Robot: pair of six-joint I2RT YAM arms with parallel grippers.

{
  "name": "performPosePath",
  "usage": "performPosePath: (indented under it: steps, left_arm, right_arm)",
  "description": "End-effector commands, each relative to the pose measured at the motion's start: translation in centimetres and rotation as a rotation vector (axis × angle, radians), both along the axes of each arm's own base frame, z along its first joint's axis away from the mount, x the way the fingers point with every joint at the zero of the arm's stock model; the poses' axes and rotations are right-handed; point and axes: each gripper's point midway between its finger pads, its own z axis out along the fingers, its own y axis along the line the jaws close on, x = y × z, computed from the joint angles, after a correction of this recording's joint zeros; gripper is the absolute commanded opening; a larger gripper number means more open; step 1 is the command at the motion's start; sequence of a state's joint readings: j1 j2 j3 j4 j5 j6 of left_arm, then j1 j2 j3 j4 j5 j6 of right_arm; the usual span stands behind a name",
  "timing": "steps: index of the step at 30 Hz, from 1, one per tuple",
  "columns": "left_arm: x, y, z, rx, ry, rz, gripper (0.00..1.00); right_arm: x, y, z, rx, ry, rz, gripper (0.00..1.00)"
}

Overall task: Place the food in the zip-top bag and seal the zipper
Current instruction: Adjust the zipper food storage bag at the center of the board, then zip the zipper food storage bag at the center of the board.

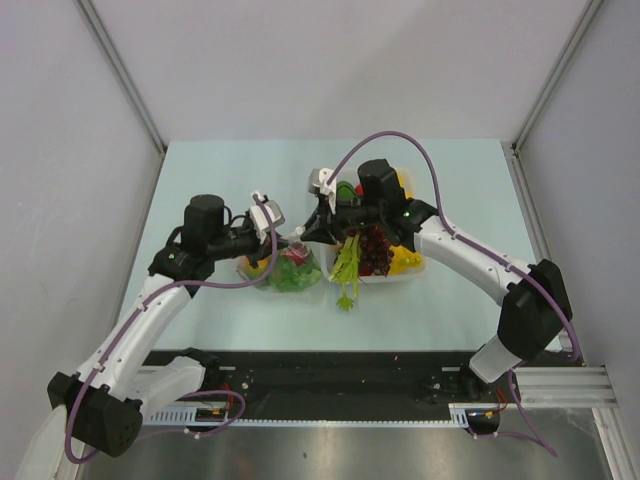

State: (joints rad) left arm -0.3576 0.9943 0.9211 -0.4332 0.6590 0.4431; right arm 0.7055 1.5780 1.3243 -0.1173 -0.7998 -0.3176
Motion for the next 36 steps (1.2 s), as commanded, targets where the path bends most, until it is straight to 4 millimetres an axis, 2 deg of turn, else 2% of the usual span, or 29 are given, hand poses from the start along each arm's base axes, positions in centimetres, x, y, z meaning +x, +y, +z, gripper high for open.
performPosePath:
  steps: [1,4,5,6,8,10,11,12,13,16,21,26,29,30,31,33,34,36]
  left_arm:
    - [0.0,-0.4,2.3,-0.063,-0.065,-0.014,0.00]
    - [0.2,-0.4,2.2,-0.066,-0.060,-0.005,0.00]
    - [0.2,-0.4,2.2,-0.065,-0.061,-0.004,0.00]
    - [0.1,-0.4,2.2,-0.063,-0.058,-0.011,0.00]
    - [0.0,-0.3,2.1,-0.058,-0.059,-0.016,0.03]
    - [-0.2,-0.4,2.3,-0.055,-0.067,-0.030,0.16]
    - [-0.4,-0.4,2.5,-0.053,-0.071,-0.039,0.33]
    - [-0.3,-0.5,3.7,-0.063,-0.096,-0.045,0.40]
    - [-0.6,-0.8,4.4,-0.077,-0.106,-0.066,0.53]
    - [-0.6,-1.4,7.2,-0.131,-0.155,-0.080,0.64]
    - [-0.5,-2.7,7.7,-0.128,-0.155,-0.134,0.64]
    - [-0.4,-3.7,6.3,-0.083,-0.151,-0.212,0.61]
    - [0.0,-4.0,5.8,-0.064,-0.148,-0.234,0.55]
    - [0.2,-4.1,5.8,-0.060,-0.153,-0.238,0.52]
    - [0.3,-4.1,5.8,-0.055,-0.162,-0.241,0.43]
    - [0.6,-4.1,5.9,-0.053,-0.176,-0.237,0.33]
    - [0.7,-4.1,5.9,-0.049,-0.179,-0.238,0.24]
    - [0.5,-4.0,5.7,-0.038,-0.176,-0.242,0.18]
  right_arm:
    - [0.1,1.0,0.8,0.041,-0.018,0.020,0.27]
    - [-0.2,1.3,0.8,0.042,-0.030,0.037,0.16]
    - [-0.3,1.3,0.7,0.038,-0.031,0.038,0.07]
    - [-0.4,1.3,0.6,0.036,-0.031,0.040,0.03]
    - [-0.4,1.2,1.1,0.042,-0.040,0.035,0.00]
    - [-0.4,1.1,1.5,0.049,-0.052,0.032,0.00]
    - [-0.4,1.0,1.6,0.049,-0.057,0.031,0.00]
    - [-0.4,1.0,1.8,0.051,-0.061,0.030,0.00]
    - [-0.6,0.9,2.1,0.054,-0.069,0.029,0.00]
    - [-0.5,0.8,2.3,0.054,-0.080,0.027,0.00]
    - [-0.6,0.6,2.5,0.053,-0.093,0.023,0.00]
    - [-0.8,0.4,2.7,0.056,-0.106,0.025,0.00]
    - [-0.9,0.3,2.9,0.058,-0.112,0.026,0.00]
    - [-1.0,0.2,3.0,0.060,-0.117,0.027,0.00]
    - [-1.0,0.2,3.0,0.060,-0.119,0.027,0.00]
    - [-1.0,0.1,2.9,0.059,-0.121,0.025,0.00]
    - [-1.0,0.1,3.0,0.059,-0.123,0.022,0.00]
    - [-0.9,0.0,2.8,0.056,-0.122,0.019,0.00]
